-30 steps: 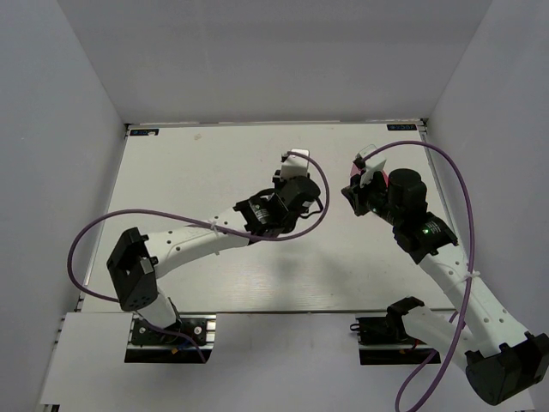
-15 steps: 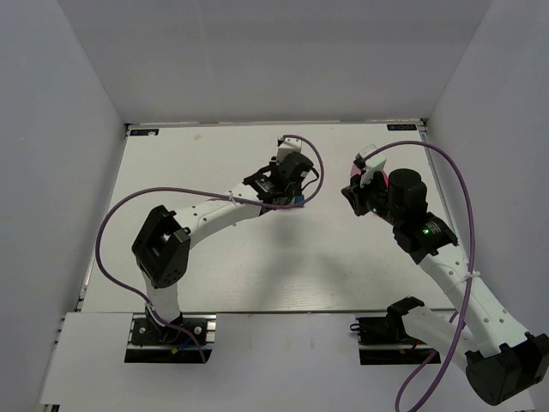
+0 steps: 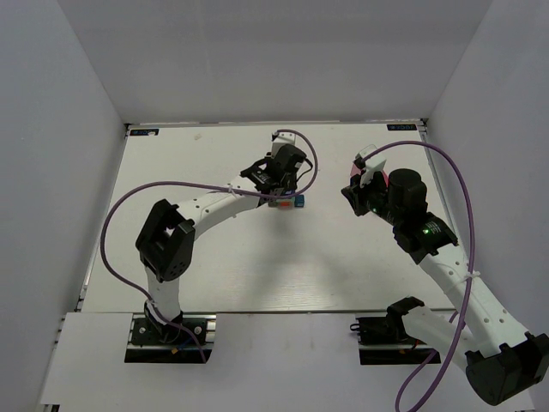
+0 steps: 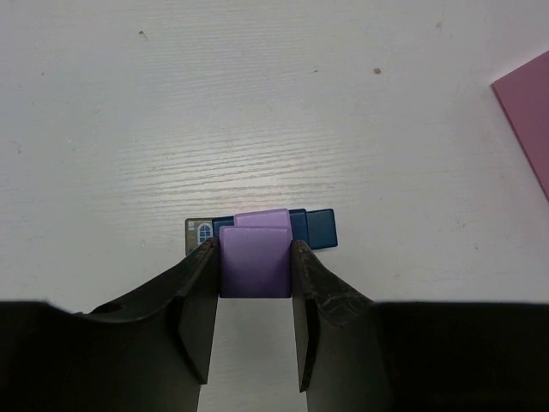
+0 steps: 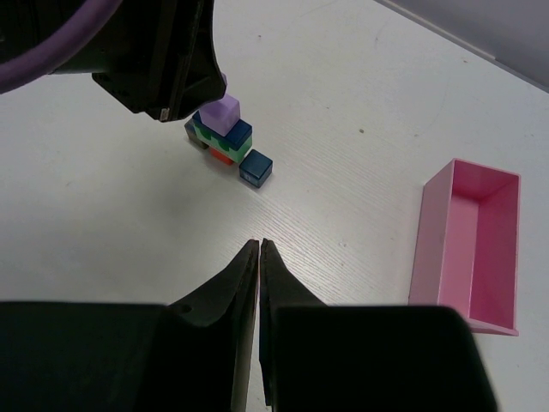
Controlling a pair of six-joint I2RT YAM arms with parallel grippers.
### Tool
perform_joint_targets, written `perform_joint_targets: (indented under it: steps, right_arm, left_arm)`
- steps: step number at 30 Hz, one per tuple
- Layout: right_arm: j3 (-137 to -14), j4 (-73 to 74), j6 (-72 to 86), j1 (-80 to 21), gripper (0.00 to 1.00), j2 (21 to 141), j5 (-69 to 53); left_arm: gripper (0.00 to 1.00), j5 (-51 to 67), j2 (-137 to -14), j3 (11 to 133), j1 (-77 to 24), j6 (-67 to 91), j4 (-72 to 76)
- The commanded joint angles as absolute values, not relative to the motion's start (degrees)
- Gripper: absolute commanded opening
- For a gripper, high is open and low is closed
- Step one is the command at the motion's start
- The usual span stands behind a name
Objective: Build the wood block tower
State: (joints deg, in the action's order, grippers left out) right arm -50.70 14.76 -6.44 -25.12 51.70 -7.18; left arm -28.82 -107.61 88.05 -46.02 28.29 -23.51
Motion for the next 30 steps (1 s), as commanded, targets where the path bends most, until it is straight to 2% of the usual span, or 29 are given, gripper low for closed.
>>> perform_joint_targets:
  steps: [1, 30]
  right_arm:
    - [-50.1, 11.6, -6.77, -25.22, 0.09, 50.8, -6.68]
    - [-50.01, 11.6, -6.86, -25.05, 0.09, 50.89, -6.77]
  left_arm:
    - [0.19, -27.6, -108.01, 89.82, -45.18, 28.04, -22.94]
    - [0.28, -27.07, -109.69, 90.35, -45.18, 28.56, -22.41]
